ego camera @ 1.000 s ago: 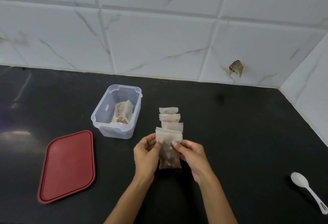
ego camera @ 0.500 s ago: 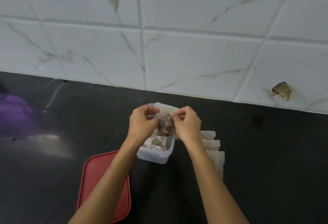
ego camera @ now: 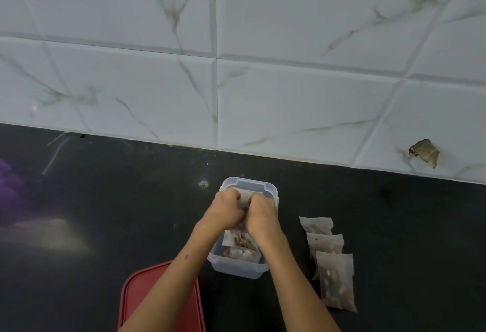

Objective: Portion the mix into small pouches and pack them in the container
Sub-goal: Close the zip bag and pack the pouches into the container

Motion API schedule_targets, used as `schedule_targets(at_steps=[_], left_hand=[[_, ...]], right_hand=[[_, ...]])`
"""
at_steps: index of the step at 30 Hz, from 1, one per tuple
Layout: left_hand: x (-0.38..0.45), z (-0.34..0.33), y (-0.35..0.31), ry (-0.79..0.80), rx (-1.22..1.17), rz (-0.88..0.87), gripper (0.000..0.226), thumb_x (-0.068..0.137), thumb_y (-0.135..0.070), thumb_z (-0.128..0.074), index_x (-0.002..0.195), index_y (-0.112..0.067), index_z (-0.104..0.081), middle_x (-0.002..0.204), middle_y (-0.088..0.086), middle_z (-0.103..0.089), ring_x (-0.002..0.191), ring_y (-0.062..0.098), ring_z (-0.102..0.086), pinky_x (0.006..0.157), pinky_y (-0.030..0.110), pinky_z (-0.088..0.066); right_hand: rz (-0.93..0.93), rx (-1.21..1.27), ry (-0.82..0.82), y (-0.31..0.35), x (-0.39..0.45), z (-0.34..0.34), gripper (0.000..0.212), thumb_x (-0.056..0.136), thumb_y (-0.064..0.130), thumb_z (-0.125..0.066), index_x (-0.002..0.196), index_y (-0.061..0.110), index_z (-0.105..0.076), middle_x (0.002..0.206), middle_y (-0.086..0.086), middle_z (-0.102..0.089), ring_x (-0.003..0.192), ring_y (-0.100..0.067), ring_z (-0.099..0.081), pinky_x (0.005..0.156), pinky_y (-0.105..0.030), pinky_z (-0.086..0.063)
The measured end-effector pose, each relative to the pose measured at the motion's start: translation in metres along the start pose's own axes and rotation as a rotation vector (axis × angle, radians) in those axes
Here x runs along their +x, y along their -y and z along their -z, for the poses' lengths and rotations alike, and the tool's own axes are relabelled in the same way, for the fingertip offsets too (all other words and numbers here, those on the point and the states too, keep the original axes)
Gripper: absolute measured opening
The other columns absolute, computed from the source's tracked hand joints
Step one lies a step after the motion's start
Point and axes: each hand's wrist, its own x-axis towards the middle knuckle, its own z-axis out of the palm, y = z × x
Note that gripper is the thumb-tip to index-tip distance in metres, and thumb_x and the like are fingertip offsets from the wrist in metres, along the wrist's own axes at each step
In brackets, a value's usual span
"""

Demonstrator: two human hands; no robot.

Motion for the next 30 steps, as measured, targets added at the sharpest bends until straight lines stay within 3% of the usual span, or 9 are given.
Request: schedule_targets(at_steps=[3, 6, 9, 12, 15, 19, 22, 27, 30], left_hand=[[-0.001, -0.002, 0.001, -0.055, 0.158, -0.050, 0.017, 0.091, -0.012, -0.050, 0.097, 0.001, -0.059, 0.095, 0.013, -0.062, 0.080, 0.025, -0.057, 0.066, 0.026, -0.042], [-0.004, -0.004, 0.005, -0.065, 0.266, -0.141, 0.012, 0.090, -0.006, -0.048, 0.091, -0.006, -0.060, 0.092, 0.008, -0.055, 0.075, 0.016, -0.046, 0.066, 0.022, -0.038], [-0.004, -0.005, 0.005, -0.017, 0.312, -0.205, 0.018, 0.091, -0.003, -0.045, 0.095, -0.004, -0.063, 0.092, 0.007, -0.054, 0.079, 0.013, -0.044, 0.065, 0.013, -0.033], [0.001, -0.009, 0.005, 0.019, 0.308, -0.233, 0.013, 0.095, -0.004, -0.044, 0.096, -0.012, -0.054, 0.085, 0.003, -0.056, 0.083, 0.009, -0.043, 0.065, 0.009, -0.033], [0.003, -0.015, 0.008, 0.038, 0.330, -0.252, 0.017, 0.095, -0.003, -0.047, 0.102, -0.003, -0.063, 0.101, 0.009, -0.065, 0.087, 0.012, -0.053, 0.077, 0.018, -0.043], [0.001, -0.014, 0.009, 0.042, 0.354, -0.247, 0.022, 0.095, -0.005, -0.049, 0.111, -0.002, -0.064, 0.111, 0.009, -0.067, 0.088, 0.012, -0.054, 0.085, 0.021, -0.046], [-0.011, -0.008, 0.001, -0.013, 0.278, -0.226, 0.022, 0.094, -0.004, -0.049, 0.111, -0.003, -0.064, 0.110, 0.010, -0.067, 0.084, 0.012, -0.052, 0.064, 0.014, -0.038], [-0.053, -0.023, -0.024, -0.354, -0.190, -0.308, 0.031, 0.089, -0.002, -0.057, 0.119, -0.007, -0.064, 0.109, 0.005, -0.069, 0.099, 0.016, -0.064, 0.085, 0.024, -0.051], [-0.076, -0.060, -0.046, -0.262, -0.453, -0.286, 0.025, 0.086, -0.002, -0.063, 0.109, -0.011, -0.068, 0.089, -0.012, -0.066, 0.081, -0.003, -0.063, 0.074, 0.008, -0.049]], right_hand=[[0.023, -0.038, -0.114, -0.003, -0.003, 0.003, 0.024, 0.096, 0.008, -0.035, 0.110, 0.008, -0.055, 0.090, -0.006, -0.057, 0.074, -0.016, -0.053, 0.056, -0.020, -0.037], [0.123, -0.050, -0.079, -0.002, -0.008, 0.005, 0.024, 0.091, 0.006, -0.046, 0.110, 0.001, -0.060, 0.109, -0.015, -0.059, 0.103, -0.029, -0.057, 0.076, -0.025, -0.039], [0.103, -0.033, 0.004, 0.000, -0.009, 0.004, 0.022, 0.091, 0.004, -0.047, 0.105, -0.006, -0.062, 0.108, -0.022, -0.062, 0.104, -0.035, -0.058, 0.083, -0.034, -0.045], [-0.076, -0.049, 0.172, 0.016, -0.003, 0.010, 0.026, 0.098, 0.006, -0.042, 0.117, -0.006, -0.056, 0.122, -0.021, -0.059, 0.115, -0.032, -0.055, 0.093, -0.033, -0.042], [-0.181, -0.165, 0.244, 0.017, 0.002, 0.014, 0.034, 0.102, 0.013, -0.040, 0.132, -0.001, -0.046, 0.138, -0.015, -0.050, 0.128, -0.025, -0.047, 0.105, -0.032, -0.035], [-0.005, -0.198, 0.132, 0.015, -0.010, 0.011, 0.029, 0.100, 0.007, -0.039, 0.123, -0.004, -0.053, 0.128, -0.019, -0.056, 0.119, -0.029, -0.054, 0.097, -0.032, -0.042], [0.110, -0.139, -0.022, 0.009, -0.022, 0.018, 0.024, 0.095, 0.005, -0.046, 0.116, 0.001, -0.058, 0.119, -0.017, -0.060, 0.108, -0.029, -0.058, 0.087, -0.033, -0.047], [0.122, 0.137, -0.278, -0.037, -0.052, 0.063, 0.034, 0.090, 0.013, -0.063, 0.122, 0.022, -0.060, 0.117, 0.003, -0.062, 0.099, -0.011, -0.062, 0.082, -0.023, -0.049], [-0.040, 0.289, -0.320, -0.092, -0.065, 0.086, 0.029, 0.086, 0.018, -0.068, 0.114, 0.023, -0.065, 0.110, 0.003, -0.066, 0.096, -0.011, -0.064, 0.087, -0.030, -0.053]])
